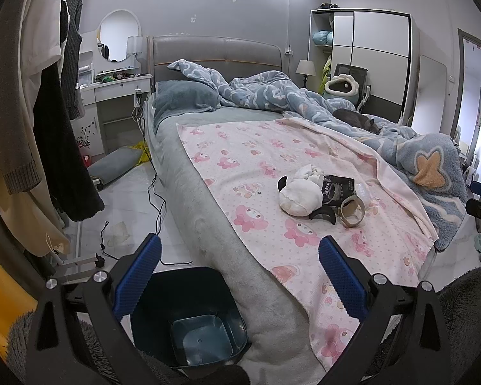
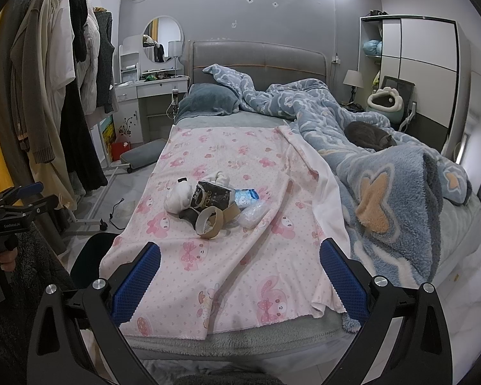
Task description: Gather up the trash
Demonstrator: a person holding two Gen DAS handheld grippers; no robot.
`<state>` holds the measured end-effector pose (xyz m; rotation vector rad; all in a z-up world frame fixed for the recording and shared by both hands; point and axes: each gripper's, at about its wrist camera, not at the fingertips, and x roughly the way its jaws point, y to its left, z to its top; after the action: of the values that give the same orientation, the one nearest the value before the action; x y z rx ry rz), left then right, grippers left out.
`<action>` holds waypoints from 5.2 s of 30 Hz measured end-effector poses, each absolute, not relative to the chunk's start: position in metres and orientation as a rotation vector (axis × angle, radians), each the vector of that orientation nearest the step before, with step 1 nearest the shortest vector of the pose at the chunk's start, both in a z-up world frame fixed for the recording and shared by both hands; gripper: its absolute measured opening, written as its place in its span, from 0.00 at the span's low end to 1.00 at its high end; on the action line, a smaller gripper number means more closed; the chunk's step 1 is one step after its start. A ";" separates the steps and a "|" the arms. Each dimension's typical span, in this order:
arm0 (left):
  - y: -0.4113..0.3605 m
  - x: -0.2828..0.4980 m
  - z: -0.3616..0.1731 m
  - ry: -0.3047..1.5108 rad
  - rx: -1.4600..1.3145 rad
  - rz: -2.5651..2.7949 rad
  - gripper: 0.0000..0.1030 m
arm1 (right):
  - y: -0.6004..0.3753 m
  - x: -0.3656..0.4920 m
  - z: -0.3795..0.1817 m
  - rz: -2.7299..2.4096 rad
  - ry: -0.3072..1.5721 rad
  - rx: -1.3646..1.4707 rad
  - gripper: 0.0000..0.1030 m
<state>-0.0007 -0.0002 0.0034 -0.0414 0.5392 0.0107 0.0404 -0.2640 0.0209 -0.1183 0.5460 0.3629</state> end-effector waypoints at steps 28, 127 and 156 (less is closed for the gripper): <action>0.000 0.000 0.003 0.543 -0.044 0.011 0.97 | -0.265 0.041 0.020 0.363 0.548 -0.120 0.97; -0.021 0.153 -0.058 0.700 0.024 -0.406 0.73 | -0.207 0.208 -0.093 0.584 0.898 0.273 0.34; -0.021 0.226 -0.104 0.854 -0.454 -0.482 0.91 | -0.194 0.199 -0.087 0.599 0.771 0.237 0.17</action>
<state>0.2264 -0.0211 -0.1044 -0.4544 0.8545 -0.4824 0.1991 -0.1942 -0.0871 0.2370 0.7711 0.5992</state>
